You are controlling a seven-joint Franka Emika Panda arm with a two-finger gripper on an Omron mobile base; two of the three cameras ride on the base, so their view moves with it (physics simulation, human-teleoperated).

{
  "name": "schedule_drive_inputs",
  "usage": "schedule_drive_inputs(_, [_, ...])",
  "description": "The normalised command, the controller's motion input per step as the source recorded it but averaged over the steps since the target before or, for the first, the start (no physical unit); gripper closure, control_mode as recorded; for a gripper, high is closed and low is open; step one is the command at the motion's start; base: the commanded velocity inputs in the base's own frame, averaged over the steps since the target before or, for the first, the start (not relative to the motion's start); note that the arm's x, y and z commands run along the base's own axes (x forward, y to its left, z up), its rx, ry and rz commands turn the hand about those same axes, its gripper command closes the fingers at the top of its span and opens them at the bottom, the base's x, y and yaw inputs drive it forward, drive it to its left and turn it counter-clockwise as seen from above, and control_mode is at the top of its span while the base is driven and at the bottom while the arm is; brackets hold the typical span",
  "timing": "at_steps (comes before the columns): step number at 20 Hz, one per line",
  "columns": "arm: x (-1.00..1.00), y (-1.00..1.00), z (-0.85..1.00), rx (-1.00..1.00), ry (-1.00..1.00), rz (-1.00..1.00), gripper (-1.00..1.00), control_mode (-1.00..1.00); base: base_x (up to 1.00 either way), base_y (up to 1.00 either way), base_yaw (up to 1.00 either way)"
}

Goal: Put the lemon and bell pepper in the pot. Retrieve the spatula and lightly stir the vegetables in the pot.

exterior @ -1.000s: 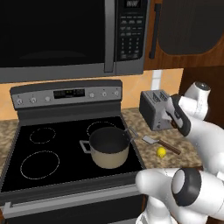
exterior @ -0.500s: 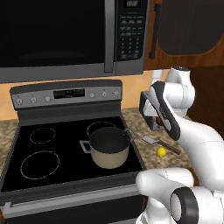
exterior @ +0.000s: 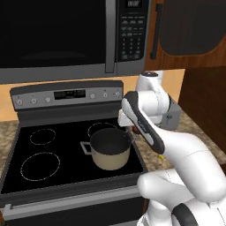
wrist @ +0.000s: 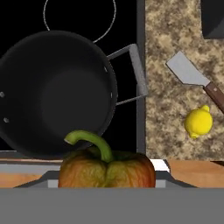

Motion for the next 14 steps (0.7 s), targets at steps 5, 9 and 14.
schedule_drive_inputs(5, [0.22,0.96,-0.28,-0.1,0.07,0.06,1.0,-1.0,0.0,0.0,0.0])
schedule_drive_inputs(9, [0.46,0.6,-0.44,-0.13,0.08,0.0,1.0,-1.0,0.0,0.0,0.0])
schedule_drive_inputs(14, [0.46,0.21,-0.61,-0.08,0.1,0.0,1.0,-1.0,0.0,0.0,0.0])
